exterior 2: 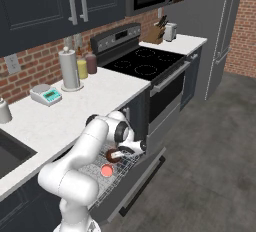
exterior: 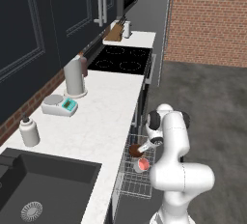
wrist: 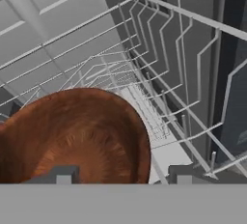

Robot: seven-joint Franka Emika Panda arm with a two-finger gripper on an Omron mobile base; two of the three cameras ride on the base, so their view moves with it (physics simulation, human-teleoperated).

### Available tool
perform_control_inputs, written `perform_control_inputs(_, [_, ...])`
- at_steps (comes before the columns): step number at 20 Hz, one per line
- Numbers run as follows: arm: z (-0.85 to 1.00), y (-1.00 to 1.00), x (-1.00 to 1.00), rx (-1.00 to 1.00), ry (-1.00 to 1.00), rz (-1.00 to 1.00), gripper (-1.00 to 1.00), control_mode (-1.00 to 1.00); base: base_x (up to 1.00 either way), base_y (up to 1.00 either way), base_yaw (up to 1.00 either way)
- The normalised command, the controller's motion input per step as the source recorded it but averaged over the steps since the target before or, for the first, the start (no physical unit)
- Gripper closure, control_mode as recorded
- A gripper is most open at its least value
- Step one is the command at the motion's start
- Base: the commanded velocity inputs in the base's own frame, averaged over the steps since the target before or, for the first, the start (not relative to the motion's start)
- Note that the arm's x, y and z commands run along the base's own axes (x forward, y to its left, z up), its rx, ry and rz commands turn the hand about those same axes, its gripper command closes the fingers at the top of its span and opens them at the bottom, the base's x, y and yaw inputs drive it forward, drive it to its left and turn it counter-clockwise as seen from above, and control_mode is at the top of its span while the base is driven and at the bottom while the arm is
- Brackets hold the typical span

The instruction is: Pick up the cup and bowl from the counter, place them in the dishwasher, and close the dishwasher door.

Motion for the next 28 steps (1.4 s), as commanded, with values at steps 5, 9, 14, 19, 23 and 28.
perform_control_inputs(5, [-0.03, -0.40, 0.00, 0.01, 0.00, -0.02, -1.00, -1.00, 0.00, 0.00, 0.00])
perform_control_inputs(9, [0.44, -0.48, -0.14, 0.03, 0.05, -0.07, -1.00, -1.00, 0.00, 0.00, 0.00])
perform_control_inputs(14, [0.60, -0.42, -0.27, 0.01, 0.02, -0.10, -1.00, -1.00, 0.00, 0.00, 0.00])
perform_control_inputs(19, [0.40, -0.37, -0.67, 0.00, 0.00, -0.10, -1.00, -1.00, 0.00, 0.00, 0.00])
perform_control_inputs(23, [0.27, -0.05, -1.00, -0.09, -0.04, -0.11, -1.00, -1.00, 0.00, 0.00, 0.00])
perform_control_inputs(28, [0.92, 0.00, -0.90, -0.03, -0.07, -0.07, -1.00, -1.00, 0.00, 0.00, 0.00])
